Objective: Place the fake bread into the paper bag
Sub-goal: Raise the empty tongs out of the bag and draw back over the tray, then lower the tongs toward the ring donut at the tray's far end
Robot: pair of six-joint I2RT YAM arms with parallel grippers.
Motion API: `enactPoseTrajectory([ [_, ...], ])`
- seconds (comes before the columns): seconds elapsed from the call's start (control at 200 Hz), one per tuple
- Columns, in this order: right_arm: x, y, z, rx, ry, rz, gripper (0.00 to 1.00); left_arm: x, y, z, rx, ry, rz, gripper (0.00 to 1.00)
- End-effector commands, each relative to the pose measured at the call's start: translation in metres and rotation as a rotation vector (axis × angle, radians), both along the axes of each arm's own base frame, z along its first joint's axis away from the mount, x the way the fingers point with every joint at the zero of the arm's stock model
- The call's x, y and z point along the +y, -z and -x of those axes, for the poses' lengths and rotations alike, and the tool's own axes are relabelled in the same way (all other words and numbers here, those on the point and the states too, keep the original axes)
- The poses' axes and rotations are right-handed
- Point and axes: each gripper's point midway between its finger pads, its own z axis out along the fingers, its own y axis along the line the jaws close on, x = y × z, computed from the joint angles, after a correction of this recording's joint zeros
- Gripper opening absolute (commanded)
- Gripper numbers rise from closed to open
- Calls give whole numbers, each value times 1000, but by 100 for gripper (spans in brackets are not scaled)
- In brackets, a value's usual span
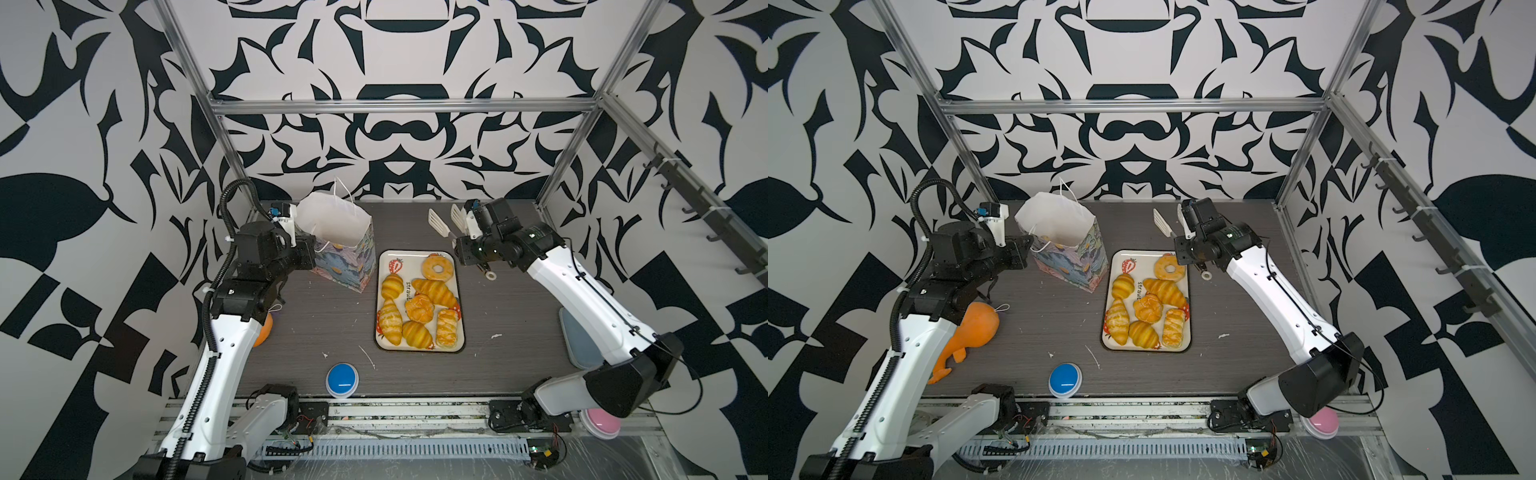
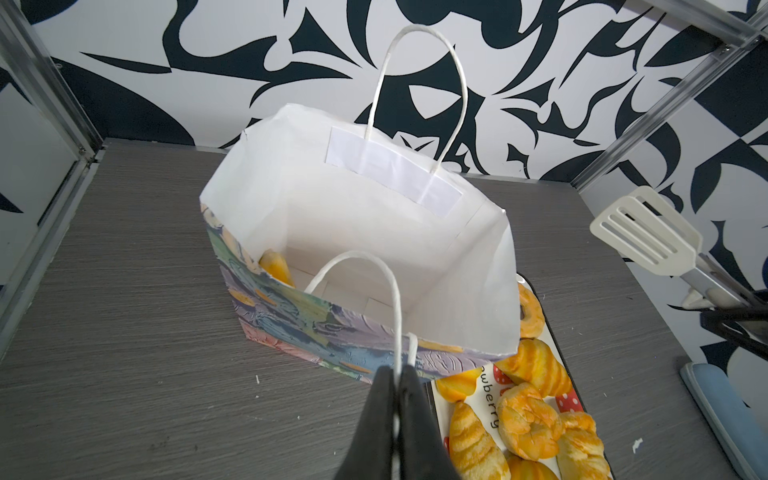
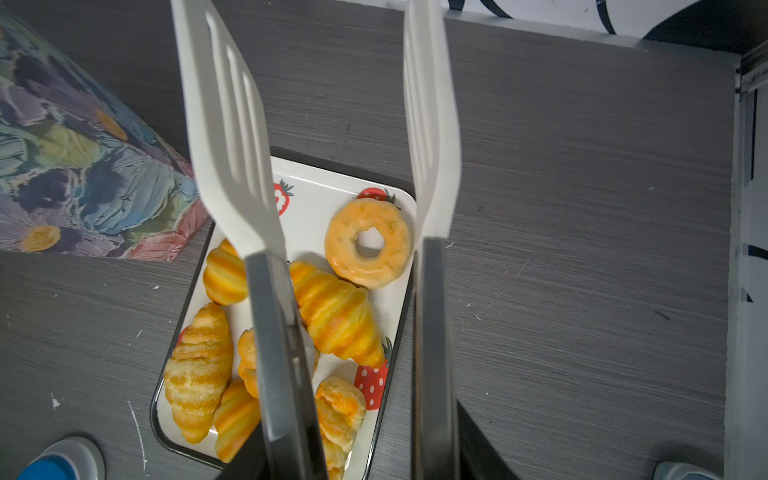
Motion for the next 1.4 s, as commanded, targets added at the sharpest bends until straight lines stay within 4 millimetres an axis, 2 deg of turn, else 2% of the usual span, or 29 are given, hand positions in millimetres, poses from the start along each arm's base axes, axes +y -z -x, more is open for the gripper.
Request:
enactPoseTrajectory([
  [0.0, -7, -7, -9, -52, 51, -57, 52, 1, 6, 2, 20, -2, -5, 9],
  [0.13, -18, 14, -10, -9, 91, -55, 52, 1, 6, 2, 20, 0, -3, 9],
  [0.33, -26, 37, -9, 38, 123, -58, 52, 1, 6, 2, 20, 0, -3, 9],
  [0.74, -23, 89, -3, 138, 142, -71, 52, 1, 7, 1, 23, -3, -4, 9],
  [1.095, -24, 114, 1, 192, 144, -49, 52, 2, 10, 0, 31, -4, -9, 9],
  [1.395, -23, 126, 4, 219, 139, -48, 50, 2, 9, 1, 28, -4, -9, 9],
])
